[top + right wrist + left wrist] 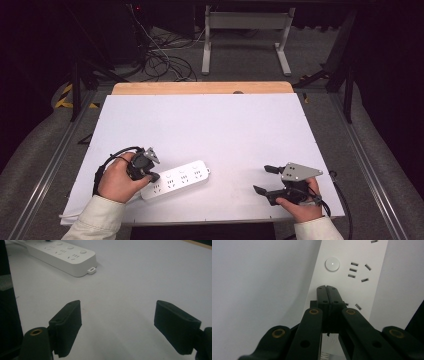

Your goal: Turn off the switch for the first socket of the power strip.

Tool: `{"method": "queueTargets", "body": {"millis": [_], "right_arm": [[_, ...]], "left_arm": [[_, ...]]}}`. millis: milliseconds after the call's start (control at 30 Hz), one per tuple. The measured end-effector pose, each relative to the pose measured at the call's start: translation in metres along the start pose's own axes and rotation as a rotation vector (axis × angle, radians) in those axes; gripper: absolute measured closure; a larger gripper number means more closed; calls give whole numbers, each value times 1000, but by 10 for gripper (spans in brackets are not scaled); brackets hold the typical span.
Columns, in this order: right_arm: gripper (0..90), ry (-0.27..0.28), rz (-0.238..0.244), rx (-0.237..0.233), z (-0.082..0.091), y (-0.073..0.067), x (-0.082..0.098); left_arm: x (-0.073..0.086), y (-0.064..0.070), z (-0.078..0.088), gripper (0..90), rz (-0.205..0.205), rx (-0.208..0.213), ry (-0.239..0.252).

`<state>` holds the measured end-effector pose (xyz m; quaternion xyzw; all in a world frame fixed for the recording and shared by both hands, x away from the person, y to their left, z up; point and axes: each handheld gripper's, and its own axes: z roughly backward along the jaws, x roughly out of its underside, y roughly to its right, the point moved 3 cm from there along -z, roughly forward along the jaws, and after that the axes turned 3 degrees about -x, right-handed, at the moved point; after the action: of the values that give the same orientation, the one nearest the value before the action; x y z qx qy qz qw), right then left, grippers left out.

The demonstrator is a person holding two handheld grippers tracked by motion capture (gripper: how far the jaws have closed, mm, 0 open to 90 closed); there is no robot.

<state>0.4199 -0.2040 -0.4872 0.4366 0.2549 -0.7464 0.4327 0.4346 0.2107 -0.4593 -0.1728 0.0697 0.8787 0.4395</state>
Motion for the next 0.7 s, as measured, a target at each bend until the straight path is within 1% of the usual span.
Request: {"method": "queueTargets", "body": {"millis": [33,67,100,200,233,267,400,467,567,633,667,700], "right_arm": [[225,0,0,0,0,0,0],[225,-3,1,0,0,0,0],[225,-3,1,0,0,0,0],[225,-4,2,-3,0,0,0],[225,-2,2,-4,0,-1,0],[224,-2,3,-4,0,-1,0],[224,-1,2,-4,0,-1,0],[224,-2,3,-6,0,-1,0],[224,-1,3,-5,0,-1,0],[224,-1,3,-5,0,0,0],[224,-1,3,-6,0,-1,0],[224,0,3,-7,0,-1,0]], "left_arm": [[-1,1,-2,900,-2,16,21],[-1,1,-2,900,-2,16,21],[-1,1,-2,900,-3,0,25],[-2,4,-2,900,-7,-12,19],[-2,4,-2,900,-1,-9,20],[-1,3,-2,900,-3,-12,21],[0,2,-2,900,11,3,35],[1,3,-2,900,12,1,39],[2,4,-2,900,-6,-15,48],[3,4,-2,900,-6,-23,53],[3,5,-2,900,-11,-19,58],[5,5,-2,900,-11,-22,70]]}}
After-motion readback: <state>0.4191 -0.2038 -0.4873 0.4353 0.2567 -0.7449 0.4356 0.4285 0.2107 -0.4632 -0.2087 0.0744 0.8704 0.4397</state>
